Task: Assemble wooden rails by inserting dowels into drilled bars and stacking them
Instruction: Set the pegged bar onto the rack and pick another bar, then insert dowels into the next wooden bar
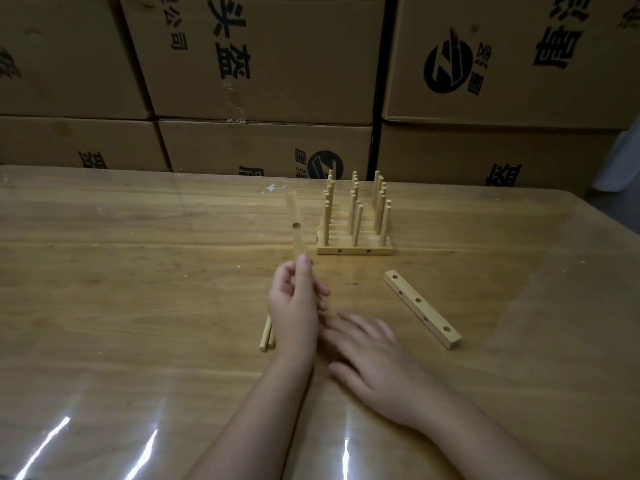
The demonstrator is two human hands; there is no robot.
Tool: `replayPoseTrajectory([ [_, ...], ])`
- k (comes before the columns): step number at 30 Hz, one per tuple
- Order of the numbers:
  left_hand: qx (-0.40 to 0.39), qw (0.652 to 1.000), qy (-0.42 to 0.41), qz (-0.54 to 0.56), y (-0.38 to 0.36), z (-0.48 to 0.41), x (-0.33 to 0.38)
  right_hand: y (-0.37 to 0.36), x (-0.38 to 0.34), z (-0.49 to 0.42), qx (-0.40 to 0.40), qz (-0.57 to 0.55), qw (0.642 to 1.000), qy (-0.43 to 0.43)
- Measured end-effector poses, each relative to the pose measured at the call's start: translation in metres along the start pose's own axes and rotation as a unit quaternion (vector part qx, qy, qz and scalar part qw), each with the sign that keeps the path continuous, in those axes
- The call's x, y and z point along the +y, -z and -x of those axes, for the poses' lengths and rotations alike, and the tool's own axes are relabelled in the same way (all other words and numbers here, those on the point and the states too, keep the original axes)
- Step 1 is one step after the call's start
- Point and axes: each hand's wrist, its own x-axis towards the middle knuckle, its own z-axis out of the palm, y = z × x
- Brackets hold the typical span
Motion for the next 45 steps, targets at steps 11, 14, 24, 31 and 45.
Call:
replayPoseTrajectory([
  [11,0.073,0.995,-0.04,-0.053,0.001,-0.001,-0.007,0.002,-0.007,-0.003,0.048,0.04,0.998,-0.017],
  [14,0.048,0.998,-0.024,-0.042,-0.001,-0.002,-0.005,0.001,-0.004,-0.004,0.029,0.033,0.999,-0.006],
  [24,-0.142,0.976,-0.065,-0.15,-0.007,0.011,-0.006,0.006,0.019,0.001,0.118,0.082,0.956,-0.256],
  [31,-0.251,0.929,-0.062,-0.263,-0.012,0.015,-0.013,0.008,0.029,0.001,0.178,0.028,0.932,-0.316],
  [45,-0.267,0.943,0.055,-0.189,-0.011,0.012,-0.007,0.016,0.048,0.004,0.41,-0.315,0.813,-0.27],
])
